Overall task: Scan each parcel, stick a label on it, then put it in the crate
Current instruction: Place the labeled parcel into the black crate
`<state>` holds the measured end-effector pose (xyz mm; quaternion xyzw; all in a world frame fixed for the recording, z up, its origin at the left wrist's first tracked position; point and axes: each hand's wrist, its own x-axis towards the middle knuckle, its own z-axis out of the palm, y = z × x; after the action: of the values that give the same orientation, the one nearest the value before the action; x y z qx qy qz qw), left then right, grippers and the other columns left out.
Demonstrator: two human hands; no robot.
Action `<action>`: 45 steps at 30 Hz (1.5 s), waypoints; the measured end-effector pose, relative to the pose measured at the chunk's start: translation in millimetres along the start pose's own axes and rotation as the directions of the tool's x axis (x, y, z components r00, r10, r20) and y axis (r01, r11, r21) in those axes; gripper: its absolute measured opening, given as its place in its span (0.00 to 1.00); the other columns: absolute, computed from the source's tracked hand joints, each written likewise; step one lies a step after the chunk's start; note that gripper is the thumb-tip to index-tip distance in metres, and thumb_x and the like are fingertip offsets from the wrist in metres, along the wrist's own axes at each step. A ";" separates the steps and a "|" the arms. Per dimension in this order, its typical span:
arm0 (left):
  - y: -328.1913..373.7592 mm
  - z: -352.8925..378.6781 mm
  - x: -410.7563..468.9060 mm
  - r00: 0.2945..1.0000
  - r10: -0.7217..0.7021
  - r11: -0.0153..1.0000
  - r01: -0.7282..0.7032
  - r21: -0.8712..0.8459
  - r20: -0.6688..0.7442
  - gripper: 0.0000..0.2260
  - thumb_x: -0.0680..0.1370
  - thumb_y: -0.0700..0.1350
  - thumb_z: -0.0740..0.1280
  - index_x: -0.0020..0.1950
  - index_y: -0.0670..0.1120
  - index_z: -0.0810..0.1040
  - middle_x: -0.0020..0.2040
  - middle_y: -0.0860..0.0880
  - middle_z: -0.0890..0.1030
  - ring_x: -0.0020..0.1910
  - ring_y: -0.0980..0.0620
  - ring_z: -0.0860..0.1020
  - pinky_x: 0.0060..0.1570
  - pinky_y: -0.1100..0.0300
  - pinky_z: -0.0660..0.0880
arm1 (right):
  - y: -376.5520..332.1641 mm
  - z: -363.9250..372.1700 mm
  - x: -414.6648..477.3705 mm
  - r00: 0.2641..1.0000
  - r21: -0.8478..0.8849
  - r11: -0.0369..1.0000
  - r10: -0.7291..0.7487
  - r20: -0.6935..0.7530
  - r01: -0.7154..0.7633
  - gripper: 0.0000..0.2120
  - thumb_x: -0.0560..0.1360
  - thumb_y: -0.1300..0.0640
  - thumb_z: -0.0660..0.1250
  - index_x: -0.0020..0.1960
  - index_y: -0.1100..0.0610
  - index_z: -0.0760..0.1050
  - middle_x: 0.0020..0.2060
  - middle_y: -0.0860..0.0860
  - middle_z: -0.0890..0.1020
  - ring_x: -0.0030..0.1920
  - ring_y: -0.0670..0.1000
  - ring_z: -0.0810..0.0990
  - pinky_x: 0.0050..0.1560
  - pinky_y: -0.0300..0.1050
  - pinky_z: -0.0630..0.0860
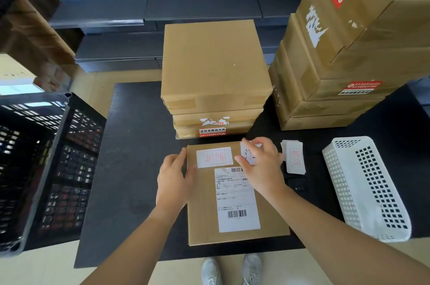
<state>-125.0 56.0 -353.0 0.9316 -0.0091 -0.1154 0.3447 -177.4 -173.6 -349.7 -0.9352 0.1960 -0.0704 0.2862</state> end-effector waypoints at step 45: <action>-23.5 -179.8 -259.2 0.786 -0.583 0.551 0.199 -0.810 -0.204 0.20 0.82 0.60 0.62 0.74 0.67 0.64 0.64 0.61 0.78 0.61 0.56 0.78 0.63 0.49 0.75 | -175.3 -80.5 -124.2 0.737 0.634 0.737 -0.290 0.611 -0.235 0.25 0.81 0.45 0.67 0.75 0.36 0.66 0.60 0.38 0.82 0.59 0.42 0.81 0.54 0.43 0.77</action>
<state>-339.0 214.1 -181.7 0.6776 0.3345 0.0352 0.6539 -253.3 -30.8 -186.9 -0.7279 0.0240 0.2031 0.6544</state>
